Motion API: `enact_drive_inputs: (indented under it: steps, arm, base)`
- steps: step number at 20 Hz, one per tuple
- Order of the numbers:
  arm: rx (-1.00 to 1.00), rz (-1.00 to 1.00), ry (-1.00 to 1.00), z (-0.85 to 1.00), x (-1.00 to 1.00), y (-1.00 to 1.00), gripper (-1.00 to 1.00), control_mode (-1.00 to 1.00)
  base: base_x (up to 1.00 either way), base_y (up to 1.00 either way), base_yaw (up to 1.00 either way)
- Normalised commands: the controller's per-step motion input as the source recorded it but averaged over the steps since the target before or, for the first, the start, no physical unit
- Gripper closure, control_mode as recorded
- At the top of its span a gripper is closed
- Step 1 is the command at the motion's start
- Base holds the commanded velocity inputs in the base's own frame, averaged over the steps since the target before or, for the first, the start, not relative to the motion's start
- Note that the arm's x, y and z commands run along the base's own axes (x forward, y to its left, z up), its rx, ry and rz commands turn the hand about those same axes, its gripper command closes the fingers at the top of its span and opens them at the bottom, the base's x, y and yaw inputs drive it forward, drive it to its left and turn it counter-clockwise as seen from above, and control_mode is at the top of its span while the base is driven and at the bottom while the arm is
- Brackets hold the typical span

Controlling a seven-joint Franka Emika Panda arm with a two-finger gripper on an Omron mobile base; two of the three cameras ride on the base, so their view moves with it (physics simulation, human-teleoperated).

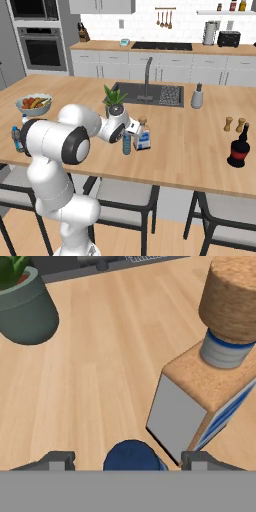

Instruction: Move the plastic bottles in the middle to the plastics group, and the glass bottles in the middle to the glass group.

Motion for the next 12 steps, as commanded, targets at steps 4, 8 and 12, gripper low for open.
enact_drive_inputs:
  steps: [4, 8, 12]
  arm:
    - [0.00, 0.00, 0.00, 0.00, 0.00, 0.00, 1.00, -1.00]
    - [0.00, 0.00, 0.00, 0.00, 0.00, 0.00, 1.00, -1.00]
    - [0.00, 0.00, 0.00, 0.01, -0.04, 0.00, 1.00, -1.00]
  base:
    - [0.00, 0.00, 0.00]
    - [0.00, 0.00, 0.00]
    - [0.00, 0.00, 0.00]
